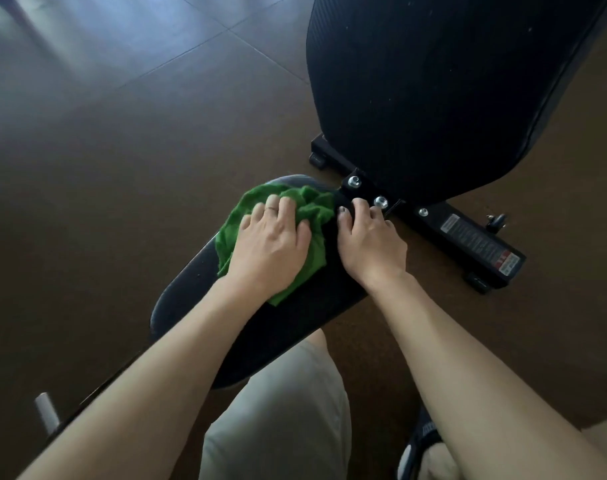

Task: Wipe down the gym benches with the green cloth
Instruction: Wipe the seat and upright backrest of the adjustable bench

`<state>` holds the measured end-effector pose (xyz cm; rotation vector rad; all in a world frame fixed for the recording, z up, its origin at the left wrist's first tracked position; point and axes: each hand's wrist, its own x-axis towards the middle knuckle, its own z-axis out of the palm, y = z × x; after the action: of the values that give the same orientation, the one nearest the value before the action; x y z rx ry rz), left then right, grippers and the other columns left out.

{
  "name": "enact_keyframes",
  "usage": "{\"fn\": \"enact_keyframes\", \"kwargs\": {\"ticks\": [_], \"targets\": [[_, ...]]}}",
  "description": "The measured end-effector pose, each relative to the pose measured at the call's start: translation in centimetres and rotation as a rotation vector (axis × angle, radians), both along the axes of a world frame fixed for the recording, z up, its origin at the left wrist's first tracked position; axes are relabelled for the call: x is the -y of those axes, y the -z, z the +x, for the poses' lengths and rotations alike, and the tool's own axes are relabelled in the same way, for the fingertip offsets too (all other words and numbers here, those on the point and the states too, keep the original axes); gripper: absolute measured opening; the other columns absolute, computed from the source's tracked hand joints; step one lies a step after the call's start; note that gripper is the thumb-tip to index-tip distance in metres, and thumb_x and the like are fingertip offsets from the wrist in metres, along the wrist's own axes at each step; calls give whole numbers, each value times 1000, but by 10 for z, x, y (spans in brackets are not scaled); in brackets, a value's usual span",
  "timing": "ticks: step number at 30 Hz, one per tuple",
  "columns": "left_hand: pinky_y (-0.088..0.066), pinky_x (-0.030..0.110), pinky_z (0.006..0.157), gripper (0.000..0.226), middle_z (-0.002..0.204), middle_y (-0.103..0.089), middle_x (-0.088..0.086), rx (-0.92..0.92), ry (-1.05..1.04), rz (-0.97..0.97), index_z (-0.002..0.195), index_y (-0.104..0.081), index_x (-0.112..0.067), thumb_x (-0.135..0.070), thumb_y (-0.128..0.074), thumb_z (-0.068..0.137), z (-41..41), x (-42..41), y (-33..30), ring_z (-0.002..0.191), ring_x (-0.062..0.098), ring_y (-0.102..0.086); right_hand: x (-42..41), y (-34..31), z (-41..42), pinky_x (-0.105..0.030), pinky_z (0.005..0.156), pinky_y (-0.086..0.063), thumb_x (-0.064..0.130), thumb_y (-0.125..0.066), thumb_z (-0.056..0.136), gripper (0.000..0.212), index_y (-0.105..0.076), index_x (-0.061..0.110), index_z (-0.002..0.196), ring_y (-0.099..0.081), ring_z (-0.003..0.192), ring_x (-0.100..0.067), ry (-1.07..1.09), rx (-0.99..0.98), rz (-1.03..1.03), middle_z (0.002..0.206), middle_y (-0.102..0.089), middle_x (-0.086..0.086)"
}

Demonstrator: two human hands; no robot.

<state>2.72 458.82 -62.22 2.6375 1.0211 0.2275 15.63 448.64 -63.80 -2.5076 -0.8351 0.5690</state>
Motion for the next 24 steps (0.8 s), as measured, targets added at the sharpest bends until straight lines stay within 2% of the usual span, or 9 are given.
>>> {"fn": "enact_keyframes", "kwargs": {"ticks": [3, 6, 9, 13, 16, 21, 24], "targets": [[-38, 38, 83, 23, 103, -48, -4, -20, 70, 35, 105, -45, -20, -41, -35, 102, -69, 35, -10, 92, 22, -47, -1, 0, -4, -43, 83, -41, 51, -23, 109, 52, -40, 23, 149, -51, 126, -33, 27, 36, 4, 142, -54, -8], [-38, 38, 82, 23, 99, -45, -7, -53, 91, 30, 101, -44, -23, -43, -33, 103, -80, 36, -11, 88, 19, -45, -1, 4, -7, -40, 76, -41, 51, -24, 108, 52, -42, 22, 147, -55, 120, -31, 42, 108, 6, 136, -57, -9], [-39, 41, 85, 24, 101, -49, -1, -39, 64, 77, 101, -44, -18, -41, -36, 102, -39, 9, -3, 91, 24, -46, -3, 6, -7, -38, 75, -37, 51, -24, 108, 50, -44, 22, 144, -56, 118, -29, 47, 138, 1, 132, -59, -7], [-34, 43, 96, 25, 121, -54, 10, -29, -47, 21, 110, -48, -13, -35, -38, 104, 44, -35, 6, 113, 32, -49, -2, 7, -6, -37, 75, -35, 51, -25, 109, 46, -45, 24, 141, -57, 114, -26, 45, 157, 13, 127, -60, -4], [-34, 43, 100, 27, 126, -52, 11, -56, -65, -8, 116, -48, -11, -33, -37, 103, 76, -45, 5, 118, 34, -48, -1, 5, -8, -38, 77, -35, 50, -24, 109, 49, -44, 25, 145, -56, 120, -26, 55, 150, 28, 132, -59, -4], [-39, 42, 87, 25, 111, -54, 6, -11, 166, 79, 107, -50, -14, -37, -43, 101, -6, 12, -1, 101, 29, -51, 1, 3, -11, -40, 80, -35, 45, -23, 110, 45, -47, 26, 143, -54, 124, -28, 104, 89, 71, 134, -59, -4], [-41, 39, 83, 28, 107, -52, -1, -37, 238, 80, 107, -51, -18, -43, -37, 102, -37, 26, -5, 94, 22, -48, 1, 3, -11, -39, 85, -39, 43, -25, 111, 45, -50, 27, 145, -54, 127, -24, 155, 84, 120, 139, -60, 0]]}}
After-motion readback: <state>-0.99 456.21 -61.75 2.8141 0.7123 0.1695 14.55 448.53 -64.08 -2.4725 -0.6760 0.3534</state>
